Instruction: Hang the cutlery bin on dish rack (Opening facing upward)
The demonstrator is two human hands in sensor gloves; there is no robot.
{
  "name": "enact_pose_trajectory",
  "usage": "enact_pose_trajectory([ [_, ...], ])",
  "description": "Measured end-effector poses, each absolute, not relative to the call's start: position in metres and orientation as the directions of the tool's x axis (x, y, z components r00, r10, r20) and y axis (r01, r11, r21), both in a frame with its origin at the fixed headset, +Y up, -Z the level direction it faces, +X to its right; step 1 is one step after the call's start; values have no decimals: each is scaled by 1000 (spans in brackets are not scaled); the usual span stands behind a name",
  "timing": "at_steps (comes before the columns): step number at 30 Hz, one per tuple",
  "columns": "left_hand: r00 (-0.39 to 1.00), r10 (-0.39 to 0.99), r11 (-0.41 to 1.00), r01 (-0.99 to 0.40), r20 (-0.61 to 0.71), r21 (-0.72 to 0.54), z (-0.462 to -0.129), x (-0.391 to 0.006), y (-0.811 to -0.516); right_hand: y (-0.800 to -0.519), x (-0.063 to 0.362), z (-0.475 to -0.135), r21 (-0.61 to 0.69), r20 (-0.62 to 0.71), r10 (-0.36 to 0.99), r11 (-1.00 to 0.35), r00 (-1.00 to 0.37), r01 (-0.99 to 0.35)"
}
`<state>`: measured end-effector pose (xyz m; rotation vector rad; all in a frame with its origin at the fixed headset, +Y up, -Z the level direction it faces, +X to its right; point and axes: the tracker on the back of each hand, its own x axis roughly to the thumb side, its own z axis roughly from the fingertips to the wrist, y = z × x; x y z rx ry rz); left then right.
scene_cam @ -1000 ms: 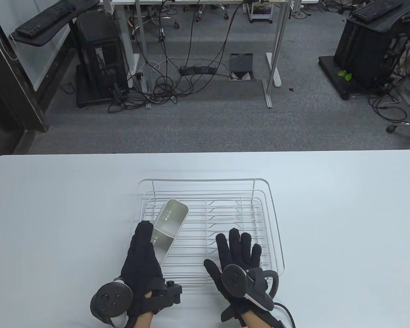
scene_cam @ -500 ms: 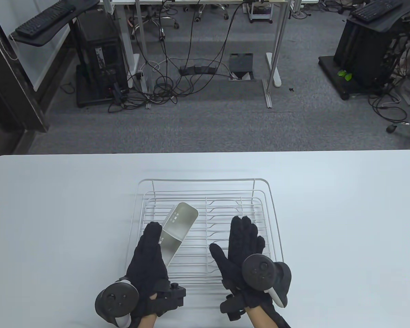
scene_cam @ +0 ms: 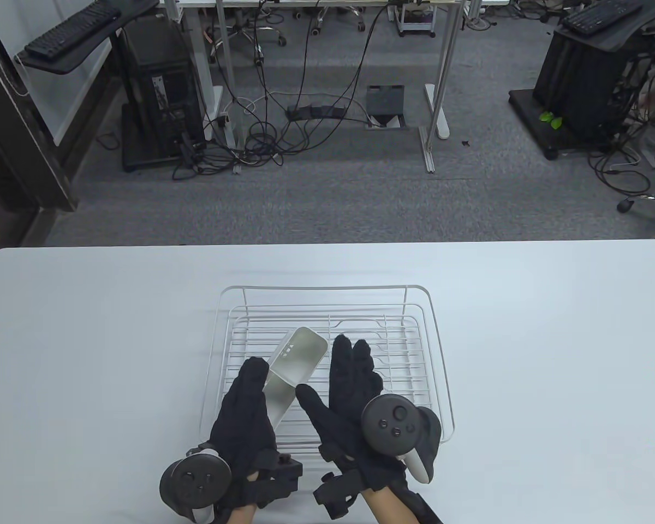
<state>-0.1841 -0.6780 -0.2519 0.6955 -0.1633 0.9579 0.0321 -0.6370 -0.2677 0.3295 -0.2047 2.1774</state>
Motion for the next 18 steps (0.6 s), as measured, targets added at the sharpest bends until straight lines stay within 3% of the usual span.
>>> enact_pose_trajectory([
  [8, 572, 690, 368, -804, 443, 466, -249, -176, -678, -647, 19, -269, 16, 300, 771, -593, -562, -805],
  [18, 597, 650, 390, -793, 469, 469, -245, -166, -676, -653, 12, -269, -23, 305, 749, -611, -588, -791],
])
